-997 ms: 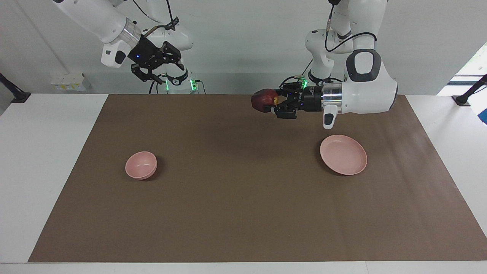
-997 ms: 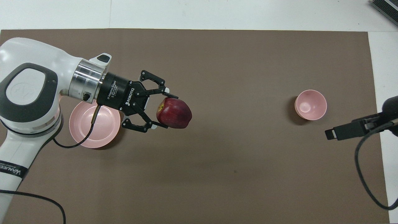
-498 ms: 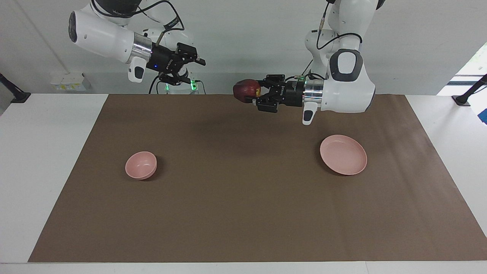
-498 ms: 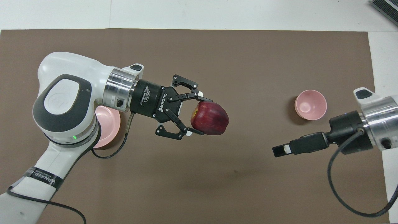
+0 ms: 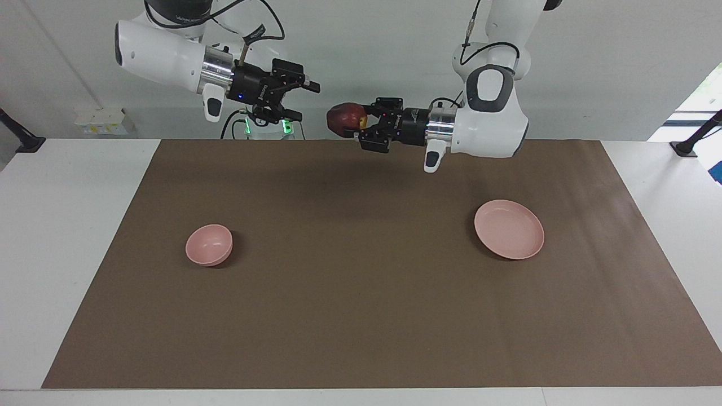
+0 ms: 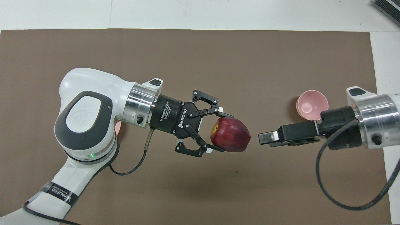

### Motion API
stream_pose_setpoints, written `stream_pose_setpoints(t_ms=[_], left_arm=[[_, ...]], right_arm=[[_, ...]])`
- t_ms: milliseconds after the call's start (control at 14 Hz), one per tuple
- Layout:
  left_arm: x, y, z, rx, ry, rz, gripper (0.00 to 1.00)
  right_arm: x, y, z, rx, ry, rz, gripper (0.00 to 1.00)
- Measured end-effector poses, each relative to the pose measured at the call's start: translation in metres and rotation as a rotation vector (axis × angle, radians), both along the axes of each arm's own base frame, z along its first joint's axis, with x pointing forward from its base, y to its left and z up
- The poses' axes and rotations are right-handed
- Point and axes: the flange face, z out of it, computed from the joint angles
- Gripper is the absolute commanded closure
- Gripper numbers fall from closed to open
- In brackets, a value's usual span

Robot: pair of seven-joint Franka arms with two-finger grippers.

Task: Move apple from plate to bowl
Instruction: 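Grasp the apple with the right gripper beside the left gripper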

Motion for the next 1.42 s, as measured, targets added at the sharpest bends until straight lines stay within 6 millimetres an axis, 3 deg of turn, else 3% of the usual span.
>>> stream_pose_setpoints(t_ms=[285, 1424], left_arm=[[-0.012, -0.006, 0.003, -0.049, 0.042, 0.020, 1.00], [-0.022, -0.022, 0.005, -0.054, 0.045, 0.063, 1.00]], right_arm=[[-0.004, 0.017, -0.012, 0.018, 0.018, -0.002, 0.00], [-0.004, 0.022, -0.012, 0.016, 0.031, -0.022, 0.00]])
